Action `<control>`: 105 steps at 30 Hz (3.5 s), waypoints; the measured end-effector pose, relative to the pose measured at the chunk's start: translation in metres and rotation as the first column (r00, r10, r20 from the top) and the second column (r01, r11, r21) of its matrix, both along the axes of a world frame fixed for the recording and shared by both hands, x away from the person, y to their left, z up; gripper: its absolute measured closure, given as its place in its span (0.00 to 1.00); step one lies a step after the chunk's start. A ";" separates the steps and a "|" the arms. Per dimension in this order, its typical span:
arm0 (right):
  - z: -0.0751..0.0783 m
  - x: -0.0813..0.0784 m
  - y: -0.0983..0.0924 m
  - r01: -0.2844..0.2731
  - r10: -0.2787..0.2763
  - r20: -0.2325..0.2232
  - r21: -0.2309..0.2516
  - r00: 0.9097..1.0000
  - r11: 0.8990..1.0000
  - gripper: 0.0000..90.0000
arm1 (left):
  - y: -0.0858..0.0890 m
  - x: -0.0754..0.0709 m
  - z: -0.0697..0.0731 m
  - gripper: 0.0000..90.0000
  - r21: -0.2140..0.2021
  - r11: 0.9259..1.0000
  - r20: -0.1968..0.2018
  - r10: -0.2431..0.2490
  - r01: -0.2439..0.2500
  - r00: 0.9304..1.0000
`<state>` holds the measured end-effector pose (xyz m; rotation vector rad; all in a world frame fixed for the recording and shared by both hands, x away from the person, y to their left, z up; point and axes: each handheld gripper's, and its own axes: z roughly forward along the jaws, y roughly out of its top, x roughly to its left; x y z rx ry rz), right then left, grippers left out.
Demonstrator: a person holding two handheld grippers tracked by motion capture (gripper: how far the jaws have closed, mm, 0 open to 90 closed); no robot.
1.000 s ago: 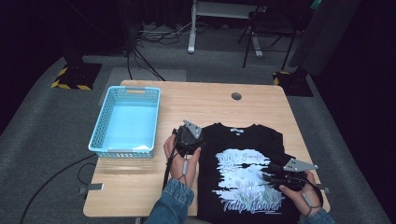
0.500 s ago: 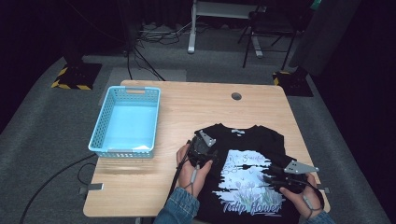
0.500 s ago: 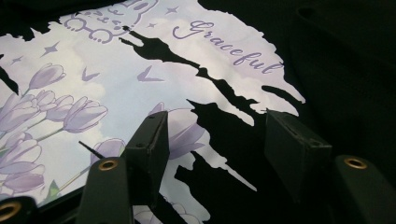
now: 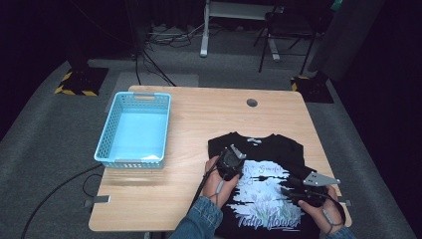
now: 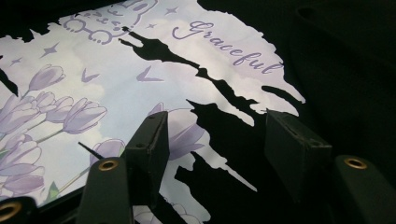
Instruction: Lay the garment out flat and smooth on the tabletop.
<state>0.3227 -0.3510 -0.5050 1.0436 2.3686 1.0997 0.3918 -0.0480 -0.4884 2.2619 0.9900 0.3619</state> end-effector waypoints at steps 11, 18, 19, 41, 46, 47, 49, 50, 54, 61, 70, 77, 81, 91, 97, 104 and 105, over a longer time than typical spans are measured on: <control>0.000 0.000 0.000 0.001 -0.001 0.001 -0.002 1.000 1.000 0.45 | 0.043 -0.014 0.022 0.93 -0.011 0.992 0.109 0.122 -0.122 0.986; 0.000 -0.001 0.001 0.006 -0.006 0.005 -0.006 1.000 1.000 0.45 | 0.092 -0.028 0.019 0.88 -0.003 0.968 0.123 0.251 -0.252 0.960; 0.000 -0.001 0.001 0.007 -0.007 0.005 -0.006 1.000 1.000 0.45 | 0.099 -0.031 0.019 0.86 0.003 0.960 0.127 0.277 -0.279 0.953; 0.000 -0.009 0.002 0.023 -0.023 0.003 -0.006 1.000 1.000 0.44 | 0.097 -0.036 -0.004 0.33 0.023 0.950 0.013 0.312 -0.312 0.950; 0.001 -0.010 -0.001 0.033 -0.033 -0.001 -0.008 0.999 0.999 0.36 | 0.105 -0.039 -0.012 0.33 -0.047 0.946 0.042 0.324 -0.322 0.945; 0.002 -0.009 -0.003 0.038 -0.038 -0.002 -0.009 0.999 0.999 0.36 | 0.106 -0.040 -0.014 0.33 -0.059 0.943 0.055 0.330 -0.326 0.943; 0.007 -0.005 -0.009 0.054 -0.054 0.010 0.007 0.998 0.998 0.36 | 0.109 -0.043 -0.017 0.33 -0.083 0.937 0.075 0.346 -0.340 0.935; 0.010 -0.002 -0.012 0.064 -0.064 0.016 0.017 0.998 0.998 0.36 | 0.110 -0.044 -0.016 0.33 -0.078 0.935 0.074 0.352 -0.346 0.933; 0.024 0.013 -0.022 0.093 -0.094 0.047 0.021 0.995 0.995 0.36 | 0.112 -0.047 -0.017 0.33 -0.077 0.927 0.075 0.373 -0.367 0.925; 0.029 0.047 -0.017 0.082 -0.078 0.057 -0.064 0.995 0.995 0.31 | 0.114 -0.048 -0.017 0.32 -0.076 0.923 0.075 0.382 -0.377 0.921; 0.022 0.062 -0.005 0.028 -0.029 -0.002 -0.189 1.000 0.982 0.88 | 0.114 -0.048 -0.017 0.32 -0.076 0.923 0.076 0.381 -0.376 0.921; 0.043 0.043 -0.033 0.135 -0.122 0.085 -0.173 0.989 0.976 0.94 | 0.114 -0.048 -0.017 0.32 -0.076 0.923 0.076 0.381 -0.376 0.921; 0.049 0.027 -0.062 0.223 -0.209 0.110 -0.142 0.972 0.964 0.93 | 0.114 -0.048 -0.017 0.32 -0.076 0.923 0.075 0.382 -0.377 0.921; 0.047 -0.010 -0.115 0.407 -0.398 0.106 -0.087 0.911 0.909 0.61 | 0.113 -0.048 -0.017 0.30 -0.089 0.920 0.062 0.388 -0.382 0.919; 0.049 -0.003 -0.077 0.267 -0.260 0.104 -0.054 0.960 0.962 0.54 | 0.110 -0.060 -0.002 0.24 -0.113 0.916 0.089 0.396 -0.386 0.914; 0.035 -0.011 -0.033 0.090 -0.089 0.032 -0.054 0.996 0.994 0.45 | 0.077 -0.090 0.011 0.22 -0.113 0.961 0.091 0.262 -0.251 0.961; 0.032 -0.013 -0.028 0.074 -0.073 0.021 -0.053 0.997 0.996 0.44 | 0.069 -0.093 0.009 0.22 -0.108 0.968 0.079 0.234 -0.225 0.969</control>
